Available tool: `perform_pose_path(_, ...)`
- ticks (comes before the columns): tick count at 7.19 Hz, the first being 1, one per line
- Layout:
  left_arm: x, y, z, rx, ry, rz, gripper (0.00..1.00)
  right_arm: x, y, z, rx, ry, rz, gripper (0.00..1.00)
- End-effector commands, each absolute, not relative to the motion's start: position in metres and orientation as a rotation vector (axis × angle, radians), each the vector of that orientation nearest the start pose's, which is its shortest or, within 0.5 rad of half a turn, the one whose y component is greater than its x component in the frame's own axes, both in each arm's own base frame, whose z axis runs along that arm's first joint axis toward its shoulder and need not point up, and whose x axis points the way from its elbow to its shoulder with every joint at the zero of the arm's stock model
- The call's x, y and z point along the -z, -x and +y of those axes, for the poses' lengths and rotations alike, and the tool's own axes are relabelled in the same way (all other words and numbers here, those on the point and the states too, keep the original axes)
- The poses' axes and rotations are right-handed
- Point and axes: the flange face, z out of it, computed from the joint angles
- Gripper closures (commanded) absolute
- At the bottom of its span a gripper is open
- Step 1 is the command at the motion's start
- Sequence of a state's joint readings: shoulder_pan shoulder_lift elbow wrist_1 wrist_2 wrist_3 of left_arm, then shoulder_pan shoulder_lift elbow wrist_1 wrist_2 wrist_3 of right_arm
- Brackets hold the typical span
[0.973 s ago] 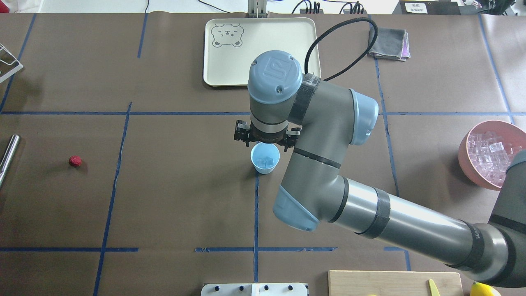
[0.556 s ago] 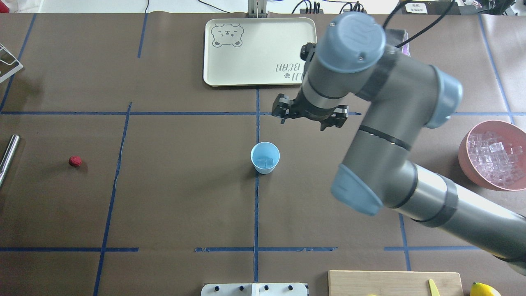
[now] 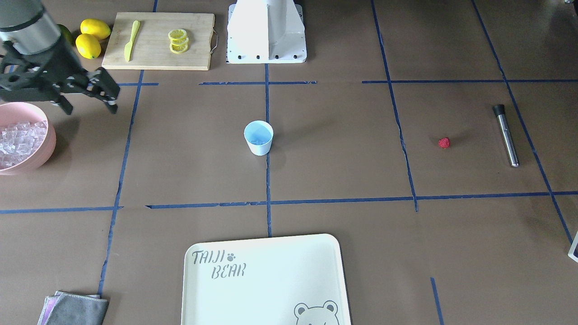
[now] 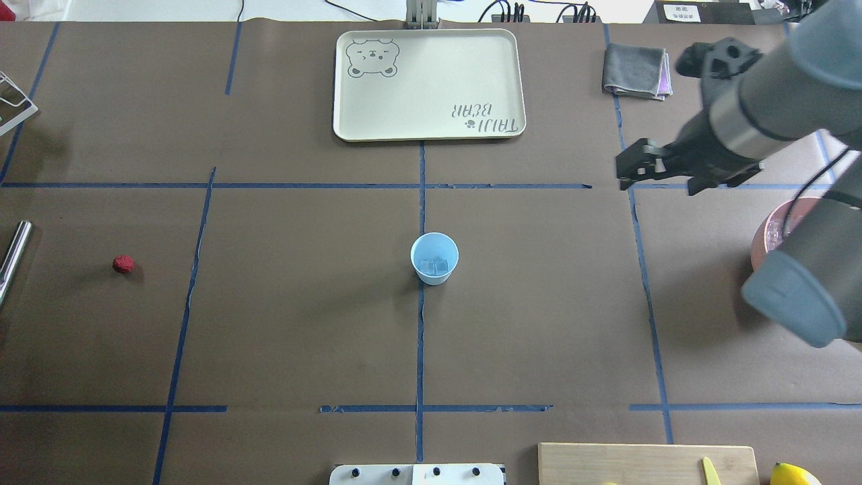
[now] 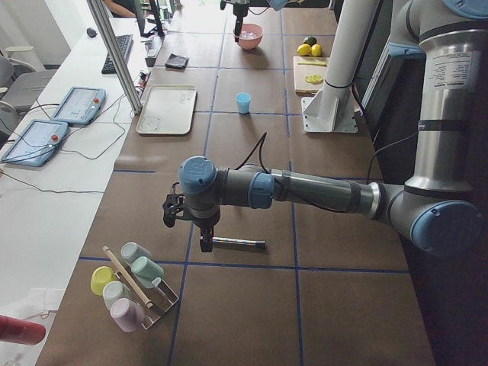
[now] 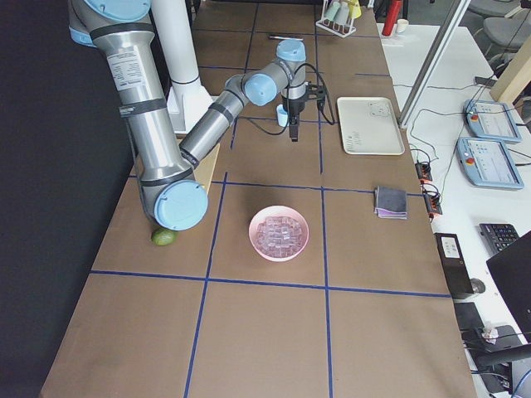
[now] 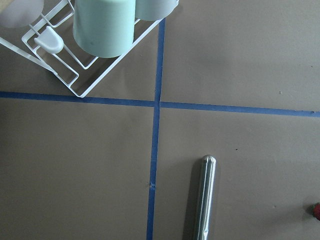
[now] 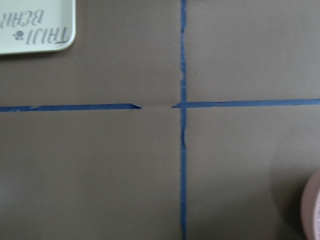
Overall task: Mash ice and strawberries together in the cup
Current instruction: 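Move the right gripper back over the pink bowl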
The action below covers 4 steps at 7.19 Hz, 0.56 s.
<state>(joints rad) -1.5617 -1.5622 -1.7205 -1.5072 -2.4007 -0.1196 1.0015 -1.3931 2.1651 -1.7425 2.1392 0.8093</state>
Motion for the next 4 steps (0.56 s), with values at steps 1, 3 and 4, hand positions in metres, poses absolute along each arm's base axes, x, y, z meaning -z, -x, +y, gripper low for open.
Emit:
perform_pose_path(1, -0.591, 0.055, -0.49, 0.074, -0.019, 0.833, 0.0, -0.421, 0.125, -0.428, 0.022, -0.116, -0.755, 0.01)
perform_pose_path(3, -0.589, 0.052, -0.49, 0.085, -0.013, 0.833, 0.0, -0.502, 0.124, -0.428, 0.025, -0.155, -0.778, 0.01)
perform_pose_path(4, -0.589, 0.052, -0.49, 0.085, -0.012, 0.833, 0.0, -0.529, 0.125, -0.432, 0.014, -0.128, -0.763, 0.01)
